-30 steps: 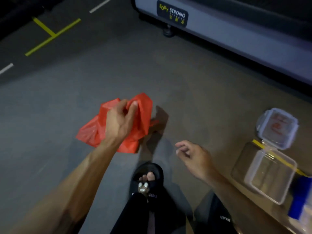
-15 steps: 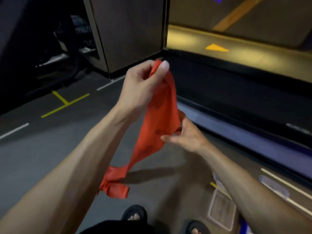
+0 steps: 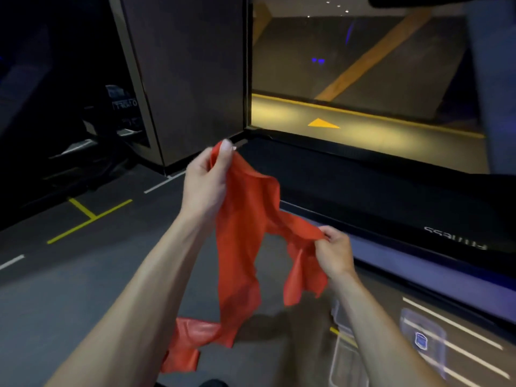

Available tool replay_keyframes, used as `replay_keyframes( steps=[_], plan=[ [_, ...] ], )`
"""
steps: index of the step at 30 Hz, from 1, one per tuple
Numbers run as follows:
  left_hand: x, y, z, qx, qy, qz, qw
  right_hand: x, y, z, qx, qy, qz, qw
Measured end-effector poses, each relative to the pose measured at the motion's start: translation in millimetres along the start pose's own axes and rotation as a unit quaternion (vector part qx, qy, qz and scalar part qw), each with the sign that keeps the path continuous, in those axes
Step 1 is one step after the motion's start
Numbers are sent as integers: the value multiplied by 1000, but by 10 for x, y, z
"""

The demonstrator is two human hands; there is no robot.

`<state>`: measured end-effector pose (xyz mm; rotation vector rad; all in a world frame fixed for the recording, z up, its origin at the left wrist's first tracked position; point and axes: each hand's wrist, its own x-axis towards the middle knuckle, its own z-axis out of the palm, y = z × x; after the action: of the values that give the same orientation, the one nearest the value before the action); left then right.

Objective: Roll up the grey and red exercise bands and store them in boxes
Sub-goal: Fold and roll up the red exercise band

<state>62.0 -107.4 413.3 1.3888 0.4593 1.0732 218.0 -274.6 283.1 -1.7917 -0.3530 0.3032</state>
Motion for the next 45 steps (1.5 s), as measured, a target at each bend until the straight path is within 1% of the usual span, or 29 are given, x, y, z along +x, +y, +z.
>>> replay_keyframes(
  steps=[2, 3, 4, 5, 6, 7, 8, 9, 10, 11, 12, 13, 14, 15, 17, 19, 20, 22, 24, 25, 26, 28, 32, 34, 36, 38, 40, 43, 45],
  plan=[
    [-139, -331, -145, 48, -10, -31, 998, 12, -83, -74, 29, 45, 7, 999],
    [-197, -472, -214, 86, -30, -57, 994, -15, -149, -100, 39, 59, 2, 997],
    [-232, -582, -263, 147, -64, -86, 983, -26, -193, -113, 45, 64, -3, 997],
    [-250, -678, -320, 226, -108, -116, 961, -52, -243, -118, 50, 61, -8, 997],
    [-262, -750, -384, 324, -152, -146, 922, -95, -296, -110, 50, 52, -11, 997],
    [-272, -780, -435, 428, -191, -170, 867, -134, -354, -103, 41, 44, -17, 998],
    [-288, -777, -458, 519, -227, -172, 806, -165, -416, -98, 16, 35, -31, 999],
    [-312, -788, -470, 565, -260, -159, 767, -194, -469, -88, -22, 22, -52, 998],
    [-358, -778, -444, 554, -292, -147, 766, -235, -527, -70, -66, 2, -76, 995],
    [-408, -777, -383, 496, -326, -134, 794, -272, -578, -39, -106, -26, -96, 989],
    [-476, -760, -290, 411, -355, -116, 832, -306, -624, -4, -151, -57, -115, 980],
    [-531, -761, -183, 341, -369, -97, 859, -331, -651, 38, -202, -87, -135, 966],
    [-569, -773, -84, 304, -373, -68, 874, -356, -667, 85, -253, -113, -156, 948],
    [-580, -797, -22, 300, -367, -43, 880, -377, -674, 128, -287, -129, -177, 933],
    [-546, -805, 32, 333, -346, -19, 877, -375, -668, 160, -287, -147, -202, 925],
    [-503, -811, -12, 357, -343, -40, 868, -332, -659, 110, -266, -172, -208, 926],
    [-484, -813, -47, 344, -341, -56, 873, -302, -655, 66, -259, -184, -210, 925],
    [-442, -810, -84, 286, -313, -89, 901, -224, -617, -30, -234, -206, -196, 930],
    [-436, -716, -70, 178, -255, -153, 938, -159, -570, -125, -187, -231, -161, 941],
    [-437, -653, -64, 124, -231, -189, 946, -134, -554, -166, -169, -243, -145, 944],
    [-441, -594, -66, 83, -213, -216, 949, -121, -547, -201, -156, -254, -129, 946],
    [-433, -505, -98, 55, -190, -242, 950, -122, -556, -266, -120, -261, -95, 953],
    [-433, -486, -160, 41, -150, -275, 949, -147, -588, -325, 55, -212, -38, 975],
    [-423, -512, -208, 69, -150, -279, 946, -193, -643, -318, 126, -201, -21, 971],
    [-420, -524, -258, 136, -186, -269, 935, -226, -696, -299, 149, -199, -35, 968],
    [-456, -548, -290, 150, -238, -286, 916, -255, -749, -269, 155, -201, -65, 965],
    [-500, -564, -292, 153, -288, -289, 900, -260, -772, -228, 124, -200, -100, 967],
    [-544, -590, -288, 177, -382, -243, 874, -271, -808, -167, 25, -228, -172, 958],
    [-575, -541, -236, 145, -411, -205, 876, -286, -824, -140, -28, -265, -197, 944]
  ],
)
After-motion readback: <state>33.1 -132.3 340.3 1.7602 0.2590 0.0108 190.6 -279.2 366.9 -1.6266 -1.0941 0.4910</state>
